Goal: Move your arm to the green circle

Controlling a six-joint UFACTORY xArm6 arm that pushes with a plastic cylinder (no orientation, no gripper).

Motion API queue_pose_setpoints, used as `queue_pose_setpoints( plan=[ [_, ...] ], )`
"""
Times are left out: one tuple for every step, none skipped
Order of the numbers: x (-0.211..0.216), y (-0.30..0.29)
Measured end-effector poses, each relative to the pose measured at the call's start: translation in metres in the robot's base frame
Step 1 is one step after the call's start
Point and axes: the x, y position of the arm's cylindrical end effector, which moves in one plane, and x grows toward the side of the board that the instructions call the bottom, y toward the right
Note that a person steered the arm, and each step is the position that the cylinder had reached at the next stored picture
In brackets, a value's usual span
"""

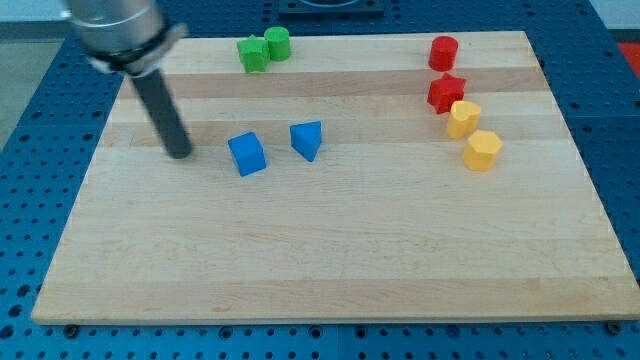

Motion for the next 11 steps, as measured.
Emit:
queue_pose_setpoints(
  plan=[
    [0.035, 0.084],
    [0.055, 0.162],
    [0.055, 0.166],
    [0.035, 0.145],
    [0.033, 0.197],
    [0.059, 0.225],
    [0.069, 0.241],
    [0.094, 0.193],
    [0.109, 0.214],
    [0.097, 0.240],
    [0.089, 0.268]
  ],
)
